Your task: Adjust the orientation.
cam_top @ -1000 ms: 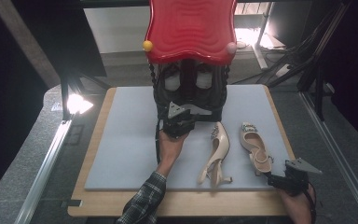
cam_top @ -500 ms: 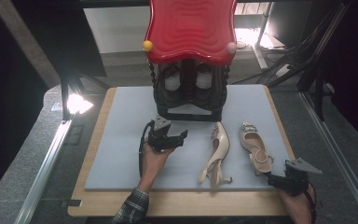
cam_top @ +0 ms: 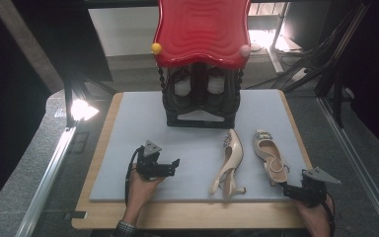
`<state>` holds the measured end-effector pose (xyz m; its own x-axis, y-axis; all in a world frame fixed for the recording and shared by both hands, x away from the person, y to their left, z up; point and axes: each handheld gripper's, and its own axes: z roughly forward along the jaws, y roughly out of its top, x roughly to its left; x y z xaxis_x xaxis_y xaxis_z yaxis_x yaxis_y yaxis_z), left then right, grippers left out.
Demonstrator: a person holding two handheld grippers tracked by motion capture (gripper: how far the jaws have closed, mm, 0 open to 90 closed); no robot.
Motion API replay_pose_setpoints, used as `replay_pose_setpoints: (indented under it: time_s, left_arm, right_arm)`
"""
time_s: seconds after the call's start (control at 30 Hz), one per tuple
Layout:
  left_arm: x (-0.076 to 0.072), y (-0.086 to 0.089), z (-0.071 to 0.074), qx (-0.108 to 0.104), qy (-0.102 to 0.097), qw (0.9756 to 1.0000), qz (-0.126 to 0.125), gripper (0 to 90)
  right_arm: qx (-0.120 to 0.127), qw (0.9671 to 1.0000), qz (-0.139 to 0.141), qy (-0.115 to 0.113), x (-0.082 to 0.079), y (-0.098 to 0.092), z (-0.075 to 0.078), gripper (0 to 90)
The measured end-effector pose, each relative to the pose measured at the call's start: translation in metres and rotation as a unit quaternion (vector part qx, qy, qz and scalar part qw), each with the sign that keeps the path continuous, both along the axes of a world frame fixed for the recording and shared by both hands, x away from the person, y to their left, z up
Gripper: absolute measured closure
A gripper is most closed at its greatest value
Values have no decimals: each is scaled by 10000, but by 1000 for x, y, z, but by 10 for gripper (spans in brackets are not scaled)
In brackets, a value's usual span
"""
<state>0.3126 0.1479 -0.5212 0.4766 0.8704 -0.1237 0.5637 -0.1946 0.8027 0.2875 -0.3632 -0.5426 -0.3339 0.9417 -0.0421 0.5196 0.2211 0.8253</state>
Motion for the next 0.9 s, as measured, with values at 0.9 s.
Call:
replay_pose_setpoints:
  time_s: [0.9]
  left_arm:
    - [-53,38,-47,338,-128,9983,455,46]
  right_arm:
    - [141,9998,-73,71,-18,-12,11,292]
